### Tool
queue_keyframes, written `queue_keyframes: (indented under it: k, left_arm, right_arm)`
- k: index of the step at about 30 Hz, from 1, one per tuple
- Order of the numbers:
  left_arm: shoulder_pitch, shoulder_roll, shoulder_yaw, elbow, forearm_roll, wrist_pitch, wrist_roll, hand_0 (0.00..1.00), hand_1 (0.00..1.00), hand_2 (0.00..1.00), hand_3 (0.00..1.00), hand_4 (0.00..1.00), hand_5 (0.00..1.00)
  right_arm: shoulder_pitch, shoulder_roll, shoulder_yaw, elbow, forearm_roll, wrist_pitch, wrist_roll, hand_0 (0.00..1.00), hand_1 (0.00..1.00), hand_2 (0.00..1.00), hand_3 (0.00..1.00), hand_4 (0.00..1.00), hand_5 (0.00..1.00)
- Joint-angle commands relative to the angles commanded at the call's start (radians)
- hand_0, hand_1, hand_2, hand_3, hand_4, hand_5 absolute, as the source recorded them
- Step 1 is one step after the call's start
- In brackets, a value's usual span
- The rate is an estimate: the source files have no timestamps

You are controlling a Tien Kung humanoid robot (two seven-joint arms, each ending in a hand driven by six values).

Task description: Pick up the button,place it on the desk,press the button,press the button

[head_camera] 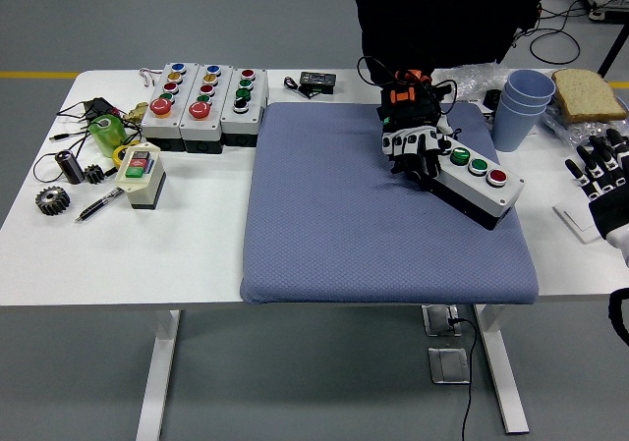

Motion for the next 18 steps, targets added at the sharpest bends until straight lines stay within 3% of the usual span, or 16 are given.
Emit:
queue_keyframes:
  k: [18]
  left_arm:
    - [-0.013,0.005,0.003,0.000,-0.003,-0.001,-0.003,0.631,0.666,0.685,0.604,0.342,0.647]
  right_arm:
    - [-0.012,-0.008,0.027,-0.006,-0.061,0.026,-0.013,0.720,0.676,0.734,0.792,0.920,0.238]
